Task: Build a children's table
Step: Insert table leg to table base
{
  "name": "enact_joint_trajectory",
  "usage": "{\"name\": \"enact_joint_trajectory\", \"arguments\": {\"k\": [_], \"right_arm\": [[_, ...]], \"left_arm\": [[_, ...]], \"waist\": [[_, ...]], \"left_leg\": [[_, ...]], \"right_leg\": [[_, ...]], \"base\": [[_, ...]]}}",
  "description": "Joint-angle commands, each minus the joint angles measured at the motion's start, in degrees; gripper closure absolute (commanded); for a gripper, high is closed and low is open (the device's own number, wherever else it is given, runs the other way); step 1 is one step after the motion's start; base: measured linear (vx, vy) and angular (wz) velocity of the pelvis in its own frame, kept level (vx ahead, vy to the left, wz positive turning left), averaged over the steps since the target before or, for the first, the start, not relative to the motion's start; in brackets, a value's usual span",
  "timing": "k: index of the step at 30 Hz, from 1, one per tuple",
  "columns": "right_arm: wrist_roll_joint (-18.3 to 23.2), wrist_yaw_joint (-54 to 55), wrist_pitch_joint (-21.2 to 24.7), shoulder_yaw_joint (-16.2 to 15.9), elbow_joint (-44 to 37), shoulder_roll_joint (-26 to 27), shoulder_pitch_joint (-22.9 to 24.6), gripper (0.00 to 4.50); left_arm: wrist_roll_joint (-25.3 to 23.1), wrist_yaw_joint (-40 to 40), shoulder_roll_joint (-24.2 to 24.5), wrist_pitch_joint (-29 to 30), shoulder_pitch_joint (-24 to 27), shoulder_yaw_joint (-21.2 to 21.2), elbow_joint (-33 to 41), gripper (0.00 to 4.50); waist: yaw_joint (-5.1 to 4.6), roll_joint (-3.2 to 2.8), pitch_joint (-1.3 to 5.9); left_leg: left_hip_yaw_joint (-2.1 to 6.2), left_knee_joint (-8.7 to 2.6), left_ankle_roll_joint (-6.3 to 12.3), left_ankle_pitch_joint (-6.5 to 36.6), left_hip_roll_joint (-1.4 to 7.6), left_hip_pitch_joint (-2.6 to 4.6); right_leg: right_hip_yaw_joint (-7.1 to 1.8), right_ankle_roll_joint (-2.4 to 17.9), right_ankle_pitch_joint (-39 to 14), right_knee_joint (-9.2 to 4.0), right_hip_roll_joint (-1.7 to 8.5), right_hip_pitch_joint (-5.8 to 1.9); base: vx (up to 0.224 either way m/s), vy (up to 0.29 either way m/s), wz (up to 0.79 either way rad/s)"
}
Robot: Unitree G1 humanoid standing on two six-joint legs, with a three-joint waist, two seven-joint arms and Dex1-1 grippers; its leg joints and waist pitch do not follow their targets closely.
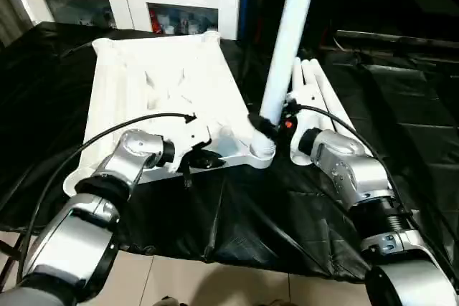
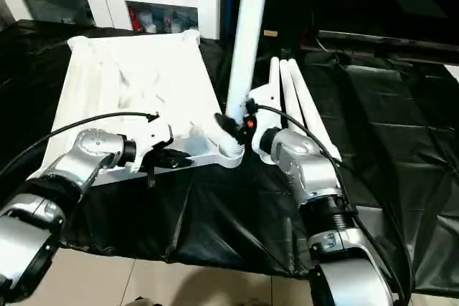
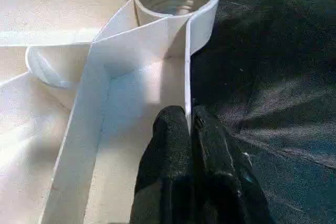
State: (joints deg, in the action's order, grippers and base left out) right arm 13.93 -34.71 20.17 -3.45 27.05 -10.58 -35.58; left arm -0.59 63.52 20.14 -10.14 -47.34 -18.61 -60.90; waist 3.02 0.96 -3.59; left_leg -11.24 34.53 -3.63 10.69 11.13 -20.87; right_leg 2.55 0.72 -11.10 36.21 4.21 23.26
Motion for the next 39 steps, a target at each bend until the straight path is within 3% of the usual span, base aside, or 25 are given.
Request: {"name": "enact_joint_trajectory", "arguments": {"k": [1,5,11,21,29,32,33,39], "right_arm": [[0.62,-1.06,1.09,-0.44,-1.21,-1.07,0.42,2.61],[-0.64,-1.81,0.28,-1.43,-0.02,-1.08,0.67,2.61],[-1.81,-1.98,-1.66,-1.33,3.34,-0.32,0.00,2.61],[-1.07,-3.44,-1.39,-1.46,5.52,0.22,0.75,2.61],[1.79,-2.57,-5.72,3.54,7.04,0.72,6.13,2.61],[2.33,-2.53,-7.08,4.45,7.58,1.04,7.09,2.61],[2.93,-2.71,-8.70,5.32,7.93,1.62,8.31,2.61],[4.14,-2.40,-14.68,7.52,9.40,3.86,11.56,2.61]], "left_arm": [[-1.19,0.75,0.29,0.18,0.33,0.06,-1.64,4.50],[-0.67,2.64,0.08,-0.48,0.48,0.62,-2.13,4.50],[-1.17,4.45,0.05,-1.43,0.73,0.62,-2.60,4.50],[-1.69,5.42,0.27,-1.71,1.34,0.94,-1.61,4.50],[-1.64,2.96,-0.47,-0.45,1.60,2.50,-1.84,4.50],[-1.71,2.62,-0.55,-0.38,1.54,2.64,-1.94,4.50],[-1.79,2.08,-0.65,-0.35,1.42,2.77,-2.12,4.50],[-2.35,-0.54,-1.12,-0.49,0.92,3.11,-2.97,4.50]], "waist": [[0.32,-0.51,4.61],[0.34,-0.55,4.64],[0.35,-0.47,4.49],[0.40,-0.46,4.45],[0.65,-1.01,4.37],[0.62,-0.92,4.37],[0.60,-1.14,4.30],[0.56,-1.13,4.16]], "left_leg": [[0.90,-3.64,0.31,8.58,1.67,0.73],[0.85,-3.59,0.67,7.84,1.66,0.68],[0.84,-3.71,0.40,9.06,1.78,0.77],[0.84,-3.79,0.59,9.05,1.85,0.69],[0.91,-3.90,0.51,10.74,1.86,0.80],[0.93,-3.98,0.47,11.66,1.87,0.92],[0.96,-4.04,0.32,12.14,1.90,0.91],[1.09,-4.35,-0.02,14.51,1.96,1.18]], "right_leg": [[-2.46,15.78,-0.92,-3.69,3.59,-3.75],[-2.45,16.04,0.13,-3.61,3.65,-3.72],[-2.48,15.76,-2.62,-3.94,3.76,-3.51],[-2.46,15.87,-2.33,-3.83,3.78,-3.55],[-2.46,15.72,-4.19,-4.24,3.90,-3.46],[-2.42,15.40,-5.96,-4.48,3.90,-3.38],[-2.43,15.17,-6.91,-4.60,3.89,-3.32],[-2.42,14.54,-10.20,-5.07,3.98,-3.09]], "base": [[0.000,0.000,0.00],[0.000,0.000,0.00],[0.000,0.000,0.00],[0.000,0.000,0.00],[0.000,0.000,0.00],[0.000,0.000,0.00],[0.000,0.000,0.00],[0.000,0.000,0.00]]}}
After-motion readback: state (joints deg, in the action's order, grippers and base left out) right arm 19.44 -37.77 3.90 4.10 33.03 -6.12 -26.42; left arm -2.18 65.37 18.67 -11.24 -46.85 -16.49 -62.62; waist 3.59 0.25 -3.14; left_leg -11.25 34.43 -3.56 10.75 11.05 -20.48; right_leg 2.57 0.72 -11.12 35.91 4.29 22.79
